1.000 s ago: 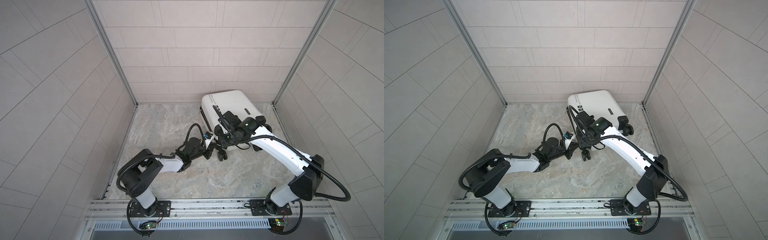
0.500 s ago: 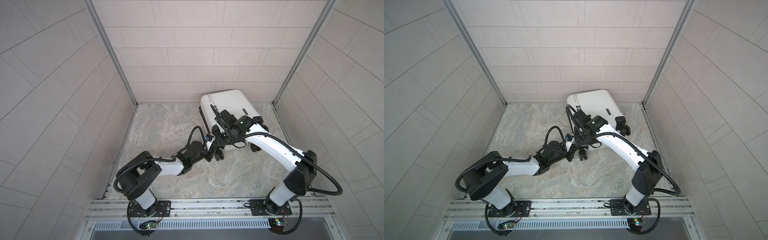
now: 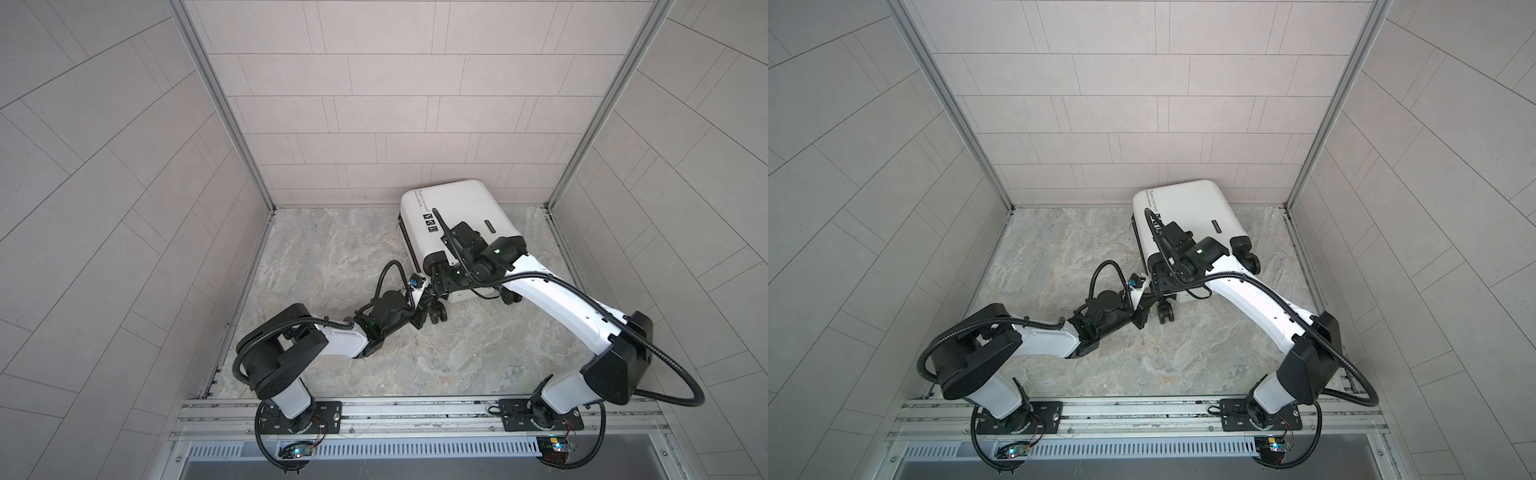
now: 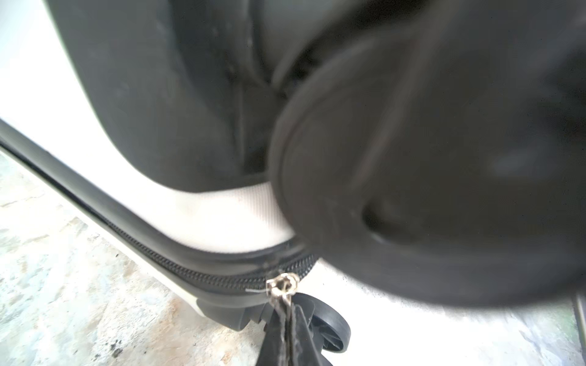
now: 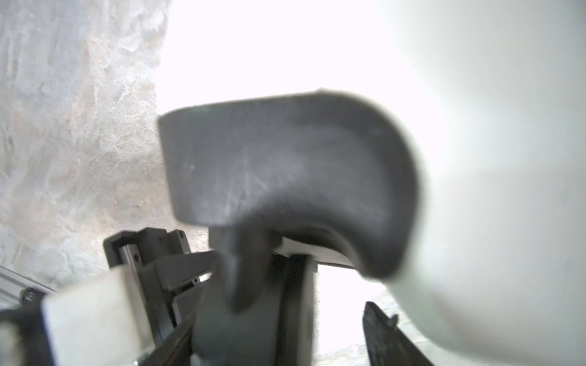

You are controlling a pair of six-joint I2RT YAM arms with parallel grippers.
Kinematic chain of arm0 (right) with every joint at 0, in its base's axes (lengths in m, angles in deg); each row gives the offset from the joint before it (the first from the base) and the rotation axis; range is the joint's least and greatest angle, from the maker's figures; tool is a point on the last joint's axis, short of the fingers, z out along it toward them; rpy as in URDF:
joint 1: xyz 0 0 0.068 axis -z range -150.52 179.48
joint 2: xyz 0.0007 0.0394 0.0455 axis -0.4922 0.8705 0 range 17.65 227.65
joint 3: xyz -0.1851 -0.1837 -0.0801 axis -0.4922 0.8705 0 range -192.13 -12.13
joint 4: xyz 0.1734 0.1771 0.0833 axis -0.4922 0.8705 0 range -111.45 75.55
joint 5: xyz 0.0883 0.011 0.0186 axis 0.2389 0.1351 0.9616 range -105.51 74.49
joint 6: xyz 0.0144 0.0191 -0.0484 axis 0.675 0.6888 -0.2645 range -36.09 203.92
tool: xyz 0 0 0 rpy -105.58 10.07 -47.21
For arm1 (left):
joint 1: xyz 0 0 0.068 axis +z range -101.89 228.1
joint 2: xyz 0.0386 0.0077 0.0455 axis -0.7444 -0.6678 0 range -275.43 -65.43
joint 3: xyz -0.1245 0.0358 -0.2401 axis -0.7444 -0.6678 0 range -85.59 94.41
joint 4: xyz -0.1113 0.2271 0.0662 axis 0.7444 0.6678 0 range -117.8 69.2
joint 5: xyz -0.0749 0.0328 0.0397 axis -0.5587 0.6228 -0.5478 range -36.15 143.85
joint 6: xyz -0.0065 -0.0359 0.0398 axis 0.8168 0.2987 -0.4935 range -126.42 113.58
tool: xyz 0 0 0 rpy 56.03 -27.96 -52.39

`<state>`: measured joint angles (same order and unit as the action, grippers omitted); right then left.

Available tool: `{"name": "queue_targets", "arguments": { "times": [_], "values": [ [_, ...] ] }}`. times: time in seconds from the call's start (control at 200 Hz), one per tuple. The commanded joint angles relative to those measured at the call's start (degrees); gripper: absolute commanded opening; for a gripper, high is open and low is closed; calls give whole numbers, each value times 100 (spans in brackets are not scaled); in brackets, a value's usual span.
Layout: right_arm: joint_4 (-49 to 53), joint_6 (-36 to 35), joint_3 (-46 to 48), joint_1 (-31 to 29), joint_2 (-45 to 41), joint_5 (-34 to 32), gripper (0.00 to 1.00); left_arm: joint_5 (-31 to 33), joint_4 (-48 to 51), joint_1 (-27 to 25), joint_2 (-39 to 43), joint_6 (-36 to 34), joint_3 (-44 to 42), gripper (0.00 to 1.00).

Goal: Pack the luggage

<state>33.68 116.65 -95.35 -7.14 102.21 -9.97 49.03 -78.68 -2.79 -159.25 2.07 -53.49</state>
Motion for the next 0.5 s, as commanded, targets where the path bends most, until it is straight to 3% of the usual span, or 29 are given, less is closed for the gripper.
{"name": "queue_targets", "arguments": {
  "times": [0.0, 0.125, 0.305, 0.415, 0.495],
  "values": [
    [193, -347, 156, 106, -647, -413, 86, -104, -567, -78, -117, -57, 15, 0],
    [389, -687, 348, 427, -1241, -991, 91, -94, -590, -66, -224, -25, 64, 0],
    [982, -1022, 570, 2082, -1721, -1612, 92, -158, -616, -61, -293, 29, 86, 0],
    [866, -1313, 859, 2860, -1668, -1413, 93, -162, -628, -61, -301, 30, 73, 0],
    [759, -1449, 964, 3093, -1407, -1264, 92, -161, -630, -61, -288, 21, 61, 0]
  ]
}}
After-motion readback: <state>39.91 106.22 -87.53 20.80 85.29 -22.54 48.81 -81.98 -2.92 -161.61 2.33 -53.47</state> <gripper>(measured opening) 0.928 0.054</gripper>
